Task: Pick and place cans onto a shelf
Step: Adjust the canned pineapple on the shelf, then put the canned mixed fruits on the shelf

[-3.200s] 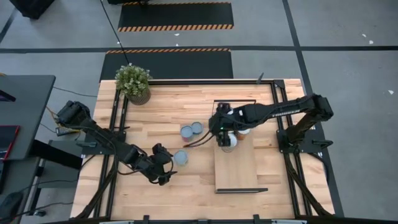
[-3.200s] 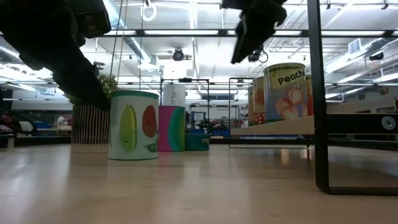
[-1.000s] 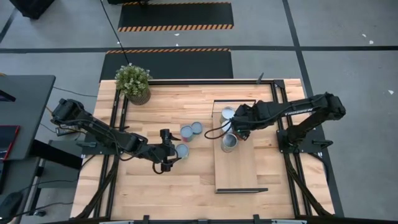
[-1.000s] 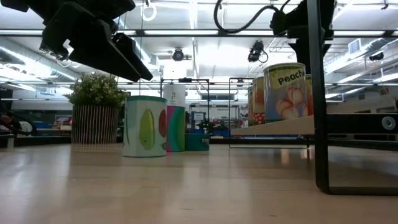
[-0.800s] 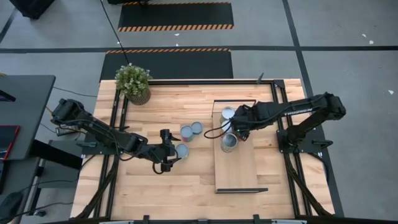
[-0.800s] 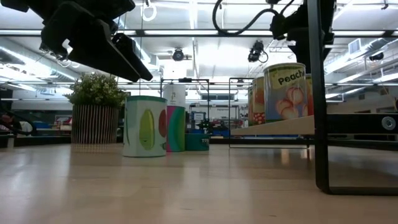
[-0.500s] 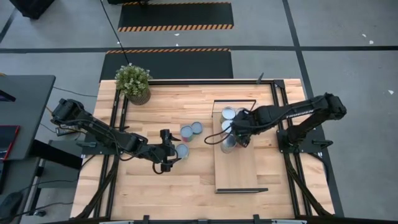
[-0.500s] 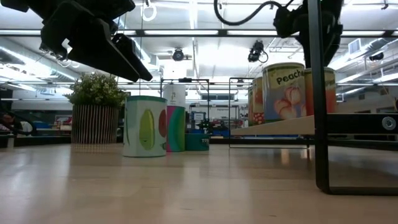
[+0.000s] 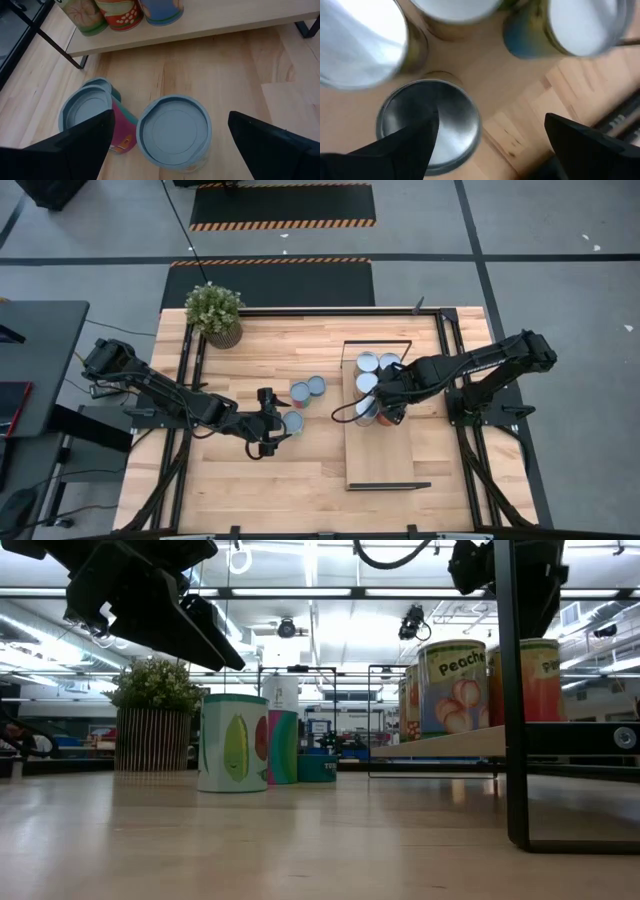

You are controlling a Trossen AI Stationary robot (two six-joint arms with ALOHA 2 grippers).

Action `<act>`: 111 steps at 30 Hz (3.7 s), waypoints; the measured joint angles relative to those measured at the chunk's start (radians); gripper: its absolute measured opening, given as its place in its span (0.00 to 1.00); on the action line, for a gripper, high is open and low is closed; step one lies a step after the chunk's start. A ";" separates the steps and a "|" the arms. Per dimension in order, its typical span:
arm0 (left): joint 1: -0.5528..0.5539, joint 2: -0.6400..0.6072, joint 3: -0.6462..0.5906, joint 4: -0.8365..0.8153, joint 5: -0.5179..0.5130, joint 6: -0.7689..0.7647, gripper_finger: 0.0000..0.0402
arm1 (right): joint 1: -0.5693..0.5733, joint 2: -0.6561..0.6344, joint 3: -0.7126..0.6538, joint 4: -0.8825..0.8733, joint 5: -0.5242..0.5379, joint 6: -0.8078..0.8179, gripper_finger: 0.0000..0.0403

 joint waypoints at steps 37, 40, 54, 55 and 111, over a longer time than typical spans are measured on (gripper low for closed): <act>-0.094 0.003 -0.007 -0.228 0.045 -0.288 0.99 | 0.019 0.319 0.175 0.761 0.085 -0.806 0.93; -0.087 0.034 -0.020 -0.222 0.047 -0.318 0.99 | 0.019 0.338 0.175 0.760 0.076 -0.793 0.93; -0.049 0.204 -0.055 0.068 0.067 -0.287 0.99 | 0.020 0.383 0.176 0.866 0.006 -0.763 0.93; -0.048 0.218 -0.055 0.100 0.077 -0.279 0.99 | 0.020 0.395 0.176 0.874 -0.002 -0.762 0.93; 0.055 0.506 -0.042 0.769 0.162 -0.183 0.99 | 0.039 0.524 0.176 0.899 -0.060 -0.867 0.93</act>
